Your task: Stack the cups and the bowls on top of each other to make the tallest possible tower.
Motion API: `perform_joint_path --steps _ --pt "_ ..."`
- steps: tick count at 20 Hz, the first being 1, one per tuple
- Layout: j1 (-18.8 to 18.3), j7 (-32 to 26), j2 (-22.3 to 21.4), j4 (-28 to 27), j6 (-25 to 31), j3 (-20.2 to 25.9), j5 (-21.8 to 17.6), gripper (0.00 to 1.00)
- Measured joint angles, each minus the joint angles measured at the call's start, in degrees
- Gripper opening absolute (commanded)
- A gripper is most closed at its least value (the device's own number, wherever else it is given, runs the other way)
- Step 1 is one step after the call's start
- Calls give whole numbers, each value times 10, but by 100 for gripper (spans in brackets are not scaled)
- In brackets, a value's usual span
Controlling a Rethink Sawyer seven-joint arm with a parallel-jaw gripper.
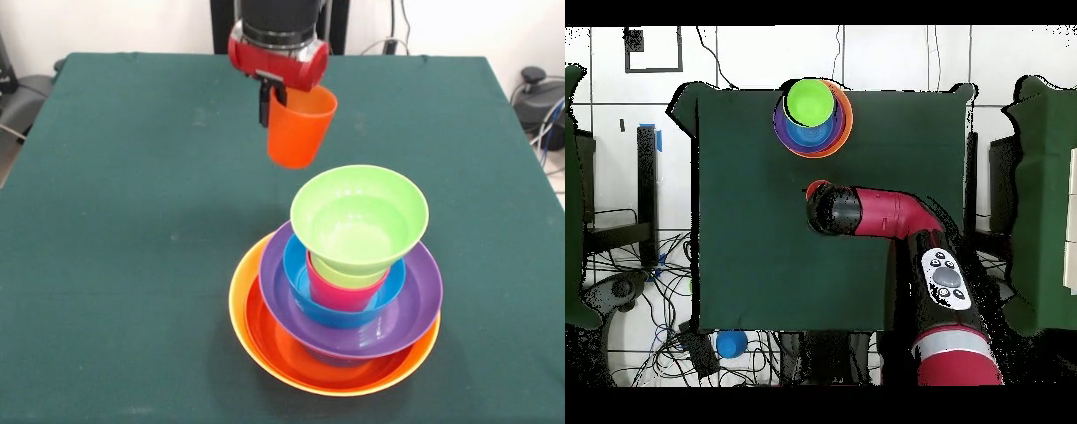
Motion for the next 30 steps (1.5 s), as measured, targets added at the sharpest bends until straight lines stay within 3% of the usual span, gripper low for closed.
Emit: perform_joint_path --steps 5,22,30 --pt "7 0 -23 -44 90 9 8 0" --pt "52 0 -24 -221 187 10 8 0" --pt "75 0 -15 -321 272 10 7 0"
